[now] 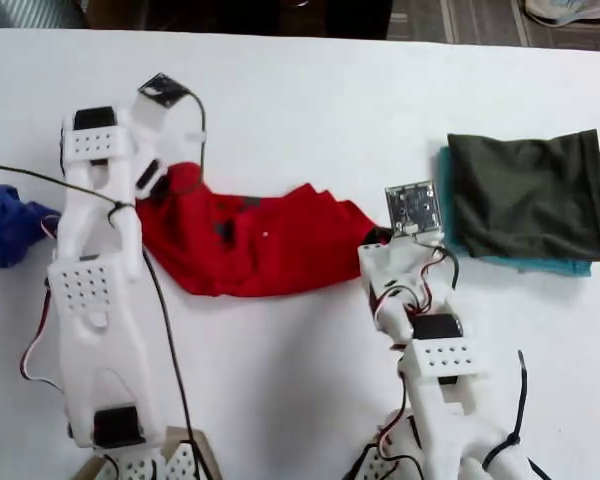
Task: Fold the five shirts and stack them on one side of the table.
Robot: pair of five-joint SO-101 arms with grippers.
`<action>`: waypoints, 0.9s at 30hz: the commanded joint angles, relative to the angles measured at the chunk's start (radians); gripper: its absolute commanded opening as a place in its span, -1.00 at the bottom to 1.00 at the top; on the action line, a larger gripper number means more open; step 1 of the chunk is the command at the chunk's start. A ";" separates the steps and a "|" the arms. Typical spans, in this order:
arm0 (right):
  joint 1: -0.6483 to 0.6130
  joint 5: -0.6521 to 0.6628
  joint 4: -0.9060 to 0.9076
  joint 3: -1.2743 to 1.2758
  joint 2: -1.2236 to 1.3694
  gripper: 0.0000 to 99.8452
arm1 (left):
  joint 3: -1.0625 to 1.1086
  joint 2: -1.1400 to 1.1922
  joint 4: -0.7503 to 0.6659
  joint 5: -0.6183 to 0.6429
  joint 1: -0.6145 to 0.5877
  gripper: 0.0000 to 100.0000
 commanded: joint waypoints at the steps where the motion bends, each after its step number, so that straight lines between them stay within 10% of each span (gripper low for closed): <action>1: -0.001 0.009 0.005 -0.008 0.005 -0.96 | -0.039 0.018 0.048 -0.048 0.021 -0.63; 4: -0.001 0.009 0.005 -0.008 0.005 -0.96 | -0.047 0.021 0.077 -0.084 0.020 -0.97; 20: 0.024 0.003 -0.001 -0.008 0.004 -0.96 | -0.042 -0.292 0.391 -0.057 -0.032 -0.95; 27: 0.084 0.000 -0.002 -0.012 -0.004 -0.96 | 0.323 -0.578 0.388 -0.028 -0.149 -0.95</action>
